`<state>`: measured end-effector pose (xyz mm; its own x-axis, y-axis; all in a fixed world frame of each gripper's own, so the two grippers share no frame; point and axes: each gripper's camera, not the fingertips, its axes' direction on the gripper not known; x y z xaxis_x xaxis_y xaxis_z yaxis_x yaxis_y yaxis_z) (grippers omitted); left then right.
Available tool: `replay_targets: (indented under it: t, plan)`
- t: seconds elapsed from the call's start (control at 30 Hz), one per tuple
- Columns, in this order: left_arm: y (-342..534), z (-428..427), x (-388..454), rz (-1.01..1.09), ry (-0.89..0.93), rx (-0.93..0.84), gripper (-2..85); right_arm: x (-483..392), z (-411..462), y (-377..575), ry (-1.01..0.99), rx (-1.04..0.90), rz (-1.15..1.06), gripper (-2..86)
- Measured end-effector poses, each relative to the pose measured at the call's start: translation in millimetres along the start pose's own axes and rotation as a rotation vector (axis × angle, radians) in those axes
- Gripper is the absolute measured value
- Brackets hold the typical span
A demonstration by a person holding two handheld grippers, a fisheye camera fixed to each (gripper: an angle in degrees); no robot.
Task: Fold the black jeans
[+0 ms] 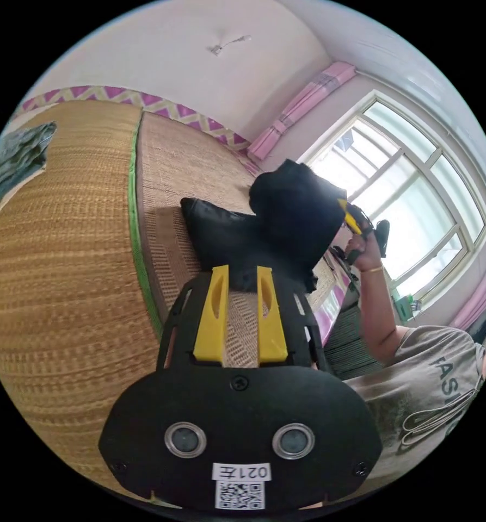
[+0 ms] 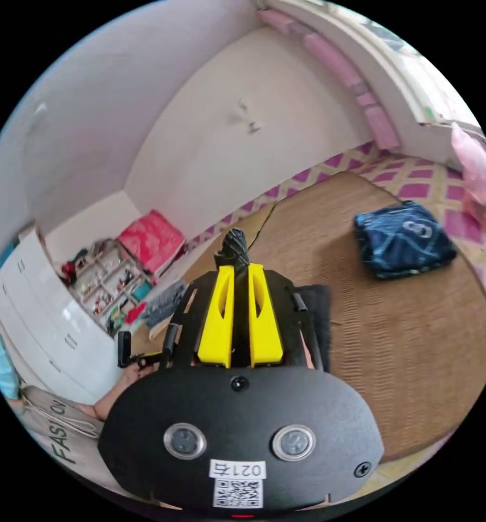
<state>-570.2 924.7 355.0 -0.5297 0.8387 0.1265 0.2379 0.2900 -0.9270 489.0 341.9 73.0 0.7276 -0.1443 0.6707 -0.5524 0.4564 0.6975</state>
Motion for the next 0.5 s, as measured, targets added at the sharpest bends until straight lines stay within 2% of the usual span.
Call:
replay_targets:
  t: [0.13,0.2,0.27,0.33,0.4,0.5]
  plan:
    - [-35,55,48,0.087,-0.006,-0.074,9.1,148,-172,45,0.228,0.103,0.125,4.8]
    - [-51,88,78,0.120,0.003,-0.103,9.1,221,-210,83,0.321,0.050,0.219,4.8]
    - [-58,111,100,0.142,0.001,-0.123,9.1,296,-231,138,0.314,0.006,0.324,4.9]
    - [-62,133,121,0.162,-0.004,-0.150,9.0,378,-244,217,0.219,-0.040,0.487,5.1]
    - [-66,161,146,0.189,-0.022,-0.192,8.9,405,-256,265,0.197,-0.044,0.521,5.6]
    - [-73,186,181,0.254,-0.045,-0.218,9.0,396,-287,314,0.160,0.028,0.485,6.2]
